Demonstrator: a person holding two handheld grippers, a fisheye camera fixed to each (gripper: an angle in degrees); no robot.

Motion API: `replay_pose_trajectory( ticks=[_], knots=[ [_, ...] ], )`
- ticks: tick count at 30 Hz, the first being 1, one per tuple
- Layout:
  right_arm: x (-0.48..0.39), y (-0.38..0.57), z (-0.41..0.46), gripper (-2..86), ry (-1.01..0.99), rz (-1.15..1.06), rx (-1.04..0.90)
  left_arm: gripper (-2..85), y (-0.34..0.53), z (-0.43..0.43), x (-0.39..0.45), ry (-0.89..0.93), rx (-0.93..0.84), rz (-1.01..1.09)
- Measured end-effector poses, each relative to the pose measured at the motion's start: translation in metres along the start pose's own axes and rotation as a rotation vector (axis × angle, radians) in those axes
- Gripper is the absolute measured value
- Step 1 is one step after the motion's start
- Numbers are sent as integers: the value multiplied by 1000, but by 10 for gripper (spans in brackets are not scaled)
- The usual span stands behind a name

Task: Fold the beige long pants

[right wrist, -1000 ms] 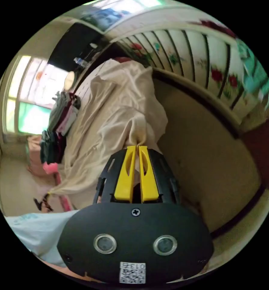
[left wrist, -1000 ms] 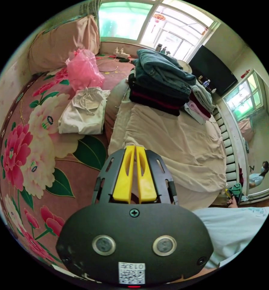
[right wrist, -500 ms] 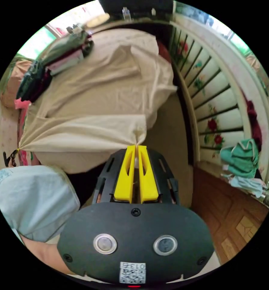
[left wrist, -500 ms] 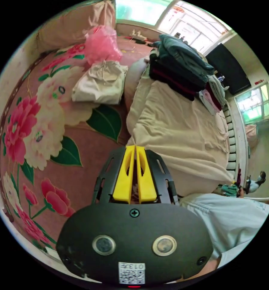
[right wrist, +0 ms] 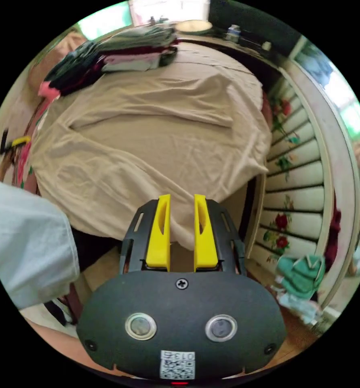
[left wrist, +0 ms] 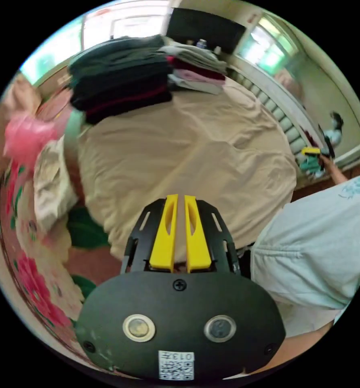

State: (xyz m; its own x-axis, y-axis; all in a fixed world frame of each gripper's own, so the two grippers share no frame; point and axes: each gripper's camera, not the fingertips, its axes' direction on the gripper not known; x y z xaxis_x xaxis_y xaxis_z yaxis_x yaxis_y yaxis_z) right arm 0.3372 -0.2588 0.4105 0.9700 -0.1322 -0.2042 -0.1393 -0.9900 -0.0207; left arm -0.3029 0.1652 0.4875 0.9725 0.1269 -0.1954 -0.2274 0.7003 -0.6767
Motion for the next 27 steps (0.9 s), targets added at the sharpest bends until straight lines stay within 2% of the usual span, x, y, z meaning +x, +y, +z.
replay_pose_trajectory(
  ticks=[4,9,15,18,20,27],
  knots=[
    [-21,-45,45,87,-10,-218,-126,23,-96,48,58,16,-44,243],
    [-21,-67,63,88,7,-279,-153,48,-151,86,100,6,-145,391],
    [-23,-89,68,37,-55,-321,-234,6,-181,109,118,1,-246,361],
    [-41,-98,49,23,50,-388,-263,-1,-190,109,128,-15,-250,342],
    [-53,-102,19,17,141,-420,-241,-3,-193,104,136,-39,-231,340],
    [-60,-120,-44,12,225,-338,-118,-4,-203,72,148,-105,-69,226]
  ],
)
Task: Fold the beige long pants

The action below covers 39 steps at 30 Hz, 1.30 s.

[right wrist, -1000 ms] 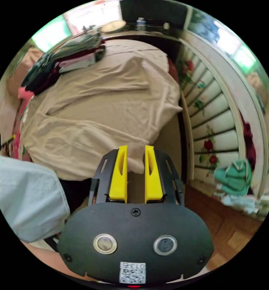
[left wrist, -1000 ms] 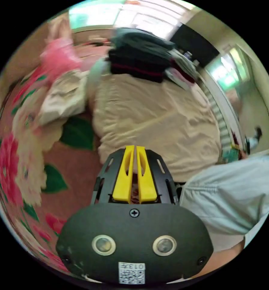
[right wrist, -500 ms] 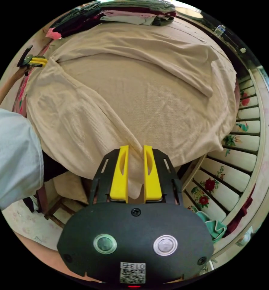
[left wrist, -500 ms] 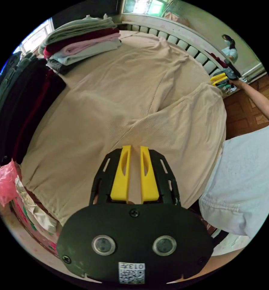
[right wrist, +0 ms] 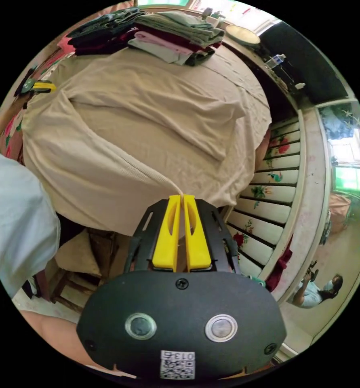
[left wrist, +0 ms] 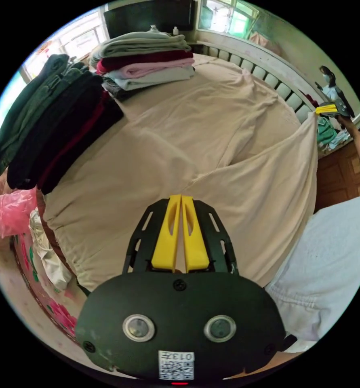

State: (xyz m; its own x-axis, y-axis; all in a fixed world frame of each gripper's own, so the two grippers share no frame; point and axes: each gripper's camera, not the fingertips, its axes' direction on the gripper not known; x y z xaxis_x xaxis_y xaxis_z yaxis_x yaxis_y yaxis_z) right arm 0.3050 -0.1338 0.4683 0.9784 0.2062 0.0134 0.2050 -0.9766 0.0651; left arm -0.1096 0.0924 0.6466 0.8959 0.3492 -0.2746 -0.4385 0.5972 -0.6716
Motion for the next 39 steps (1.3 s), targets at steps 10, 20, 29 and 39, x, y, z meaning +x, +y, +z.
replay_pose_trajectory(
  ticks=[10,20,29,39],
  knots=[
    [42,-23,72,62,-101,271,-49,9,-11,-13,-4,-67,88,-111],
    [-35,-31,39,58,-242,29,186,13,-67,33,60,-50,-76,270],
    [-20,-2,59,25,-184,290,221,-1,-48,13,13,63,41,15],
    [53,-45,50,81,-133,354,374,3,-10,-4,-91,-116,114,-298]
  ],
)
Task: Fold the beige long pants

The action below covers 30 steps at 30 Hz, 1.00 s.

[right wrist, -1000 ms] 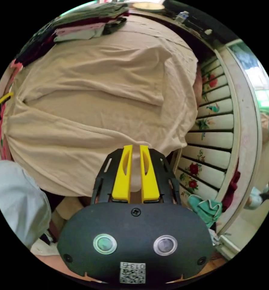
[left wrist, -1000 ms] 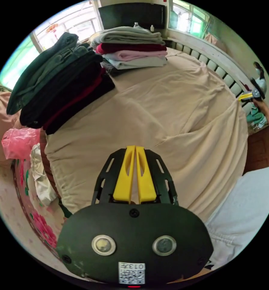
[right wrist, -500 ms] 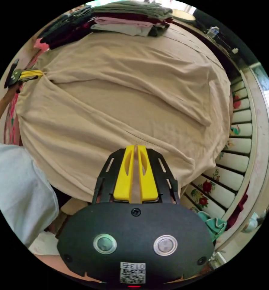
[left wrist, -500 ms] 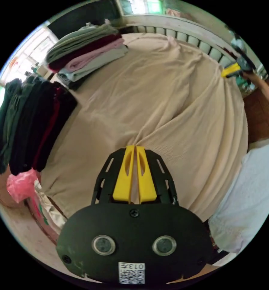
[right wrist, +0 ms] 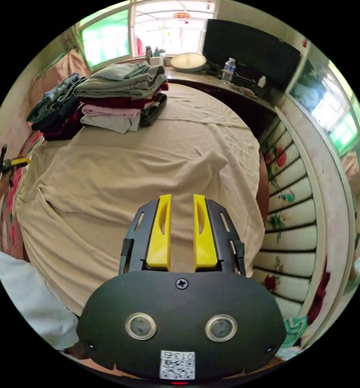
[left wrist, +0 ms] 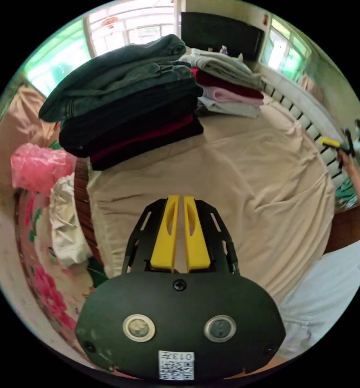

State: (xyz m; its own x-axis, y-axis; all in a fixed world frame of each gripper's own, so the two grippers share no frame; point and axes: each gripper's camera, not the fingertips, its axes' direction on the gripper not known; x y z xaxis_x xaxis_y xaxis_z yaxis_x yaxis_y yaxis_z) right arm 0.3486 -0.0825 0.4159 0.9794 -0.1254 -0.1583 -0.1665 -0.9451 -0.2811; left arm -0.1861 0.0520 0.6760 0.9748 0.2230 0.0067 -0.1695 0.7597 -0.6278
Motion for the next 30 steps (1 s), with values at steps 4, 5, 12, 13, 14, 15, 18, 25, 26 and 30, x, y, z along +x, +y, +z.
replay_pose_trajectory(
  ticks=[4,5,12,13,14,15,18,25,26,30],
  knots=[
    [-6,-57,22,83,61,-216,-39,3,-26,22,-17,-208,-154,151],
    [-5,-69,30,75,28,-255,-58,2,-29,26,-22,-215,-167,148],
    [4,-65,53,62,36,-217,-171,0,-12,53,-49,-260,-167,75],
    [7,-45,40,76,8,-177,-101,1,2,51,-49,-249,-141,62],
    [11,-19,30,79,-16,-136,-78,2,11,50,-50,-250,-136,45],
    [14,-4,25,81,-33,-113,-76,3,34,47,-55,-243,-124,-2],
    [42,92,-2,85,-106,111,-28,18,110,37,-82,-213,-99,-212],
    [92,377,-38,113,-241,901,68,124,350,25,-169,140,96,-907],
    [90,415,-33,116,-334,1016,116,132,367,28,-172,177,122,-953],
    [66,477,0,124,-520,1180,155,157,451,66,-181,419,271,-1172]
  ],
)
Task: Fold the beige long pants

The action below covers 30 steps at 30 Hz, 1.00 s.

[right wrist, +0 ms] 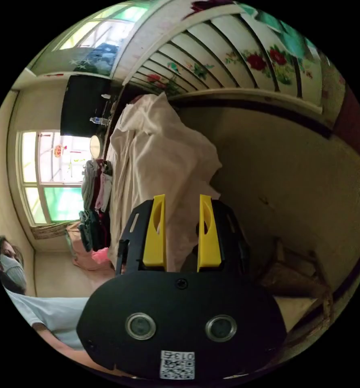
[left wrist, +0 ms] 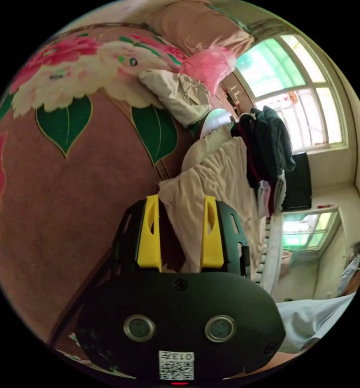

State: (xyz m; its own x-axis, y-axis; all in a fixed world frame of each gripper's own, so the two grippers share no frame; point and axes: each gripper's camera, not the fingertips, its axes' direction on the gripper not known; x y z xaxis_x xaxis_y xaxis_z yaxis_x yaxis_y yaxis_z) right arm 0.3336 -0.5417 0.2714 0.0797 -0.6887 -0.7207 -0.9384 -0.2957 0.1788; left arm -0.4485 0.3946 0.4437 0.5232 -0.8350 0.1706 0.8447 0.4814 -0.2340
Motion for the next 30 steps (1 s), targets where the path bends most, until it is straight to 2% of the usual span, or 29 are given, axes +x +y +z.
replay_pose_trajectory(
  ticks=[4,9,15,20,22,28,30],
  knots=[
    [33,26,25,125,-161,99,10,171,0,26,-39,186,-36,-53],
    [39,27,39,81,-254,112,43,138,-17,44,-60,212,-94,-51],
    [-4,16,27,25,-36,-49,45,69,-30,34,-79,175,-128,-26],
    [-77,23,-8,19,173,-362,55,60,-43,16,-67,141,-184,84],
    [-88,24,-12,21,240,-416,20,59,-50,10,-66,119,-228,127],
    [-66,5,40,46,420,-374,-177,65,-58,21,-85,147,-272,61],
    [-60,0,47,65,396,-344,-193,67,-55,22,-93,199,-263,30]
  ],
)
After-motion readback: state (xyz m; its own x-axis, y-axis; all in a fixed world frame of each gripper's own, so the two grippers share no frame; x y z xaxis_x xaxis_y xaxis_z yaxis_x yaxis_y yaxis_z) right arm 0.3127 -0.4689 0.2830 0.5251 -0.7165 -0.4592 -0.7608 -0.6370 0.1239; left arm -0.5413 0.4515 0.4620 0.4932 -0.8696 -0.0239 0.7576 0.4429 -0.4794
